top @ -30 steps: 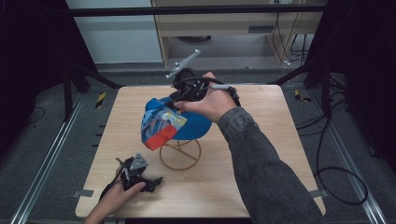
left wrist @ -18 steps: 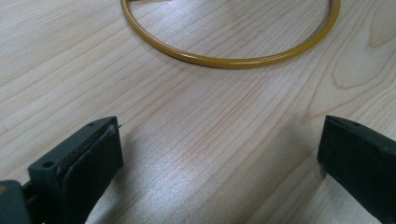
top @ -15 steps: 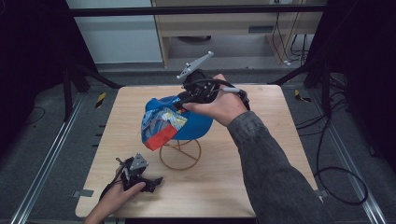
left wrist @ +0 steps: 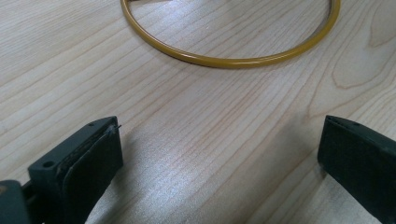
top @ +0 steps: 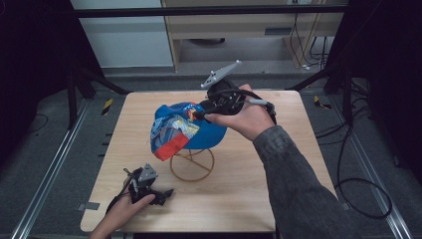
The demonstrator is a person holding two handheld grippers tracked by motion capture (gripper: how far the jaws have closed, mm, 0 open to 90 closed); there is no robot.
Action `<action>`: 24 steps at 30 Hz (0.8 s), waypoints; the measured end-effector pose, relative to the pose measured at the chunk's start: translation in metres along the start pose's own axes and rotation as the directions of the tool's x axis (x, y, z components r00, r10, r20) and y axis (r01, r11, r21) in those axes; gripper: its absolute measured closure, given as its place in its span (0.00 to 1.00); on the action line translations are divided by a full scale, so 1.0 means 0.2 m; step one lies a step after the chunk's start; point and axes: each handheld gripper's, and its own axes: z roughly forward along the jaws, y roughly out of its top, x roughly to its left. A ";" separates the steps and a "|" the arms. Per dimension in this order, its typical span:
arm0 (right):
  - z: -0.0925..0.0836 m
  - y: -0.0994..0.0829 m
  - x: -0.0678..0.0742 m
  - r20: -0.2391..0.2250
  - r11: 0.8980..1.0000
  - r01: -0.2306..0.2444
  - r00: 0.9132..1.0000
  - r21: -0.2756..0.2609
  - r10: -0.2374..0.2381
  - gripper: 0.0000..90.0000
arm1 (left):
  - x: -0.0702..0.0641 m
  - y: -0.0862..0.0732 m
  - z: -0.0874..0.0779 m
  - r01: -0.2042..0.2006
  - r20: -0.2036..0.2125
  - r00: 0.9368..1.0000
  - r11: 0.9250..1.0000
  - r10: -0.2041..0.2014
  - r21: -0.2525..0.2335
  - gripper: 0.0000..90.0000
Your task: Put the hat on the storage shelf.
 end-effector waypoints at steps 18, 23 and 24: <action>-0.06 -0.10 0.00 0.058 0.998 -0.040 0.997 -0.039 0.042 0.36 | 0.00 0.00 0.00 -0.002 0.000 1.000 1.000 0.002 0.002 0.00; -0.09 -0.14 -0.01 0.081 0.997 -0.061 0.995 -0.054 0.066 0.26 | 0.00 0.00 0.00 -0.002 0.001 1.000 1.000 0.002 0.002 0.00; -0.10 -0.15 -0.02 0.091 0.996 -0.071 0.993 -0.054 0.076 0.22 | 0.00 0.00 0.00 -0.003 0.001 1.000 1.000 0.003 0.002 0.00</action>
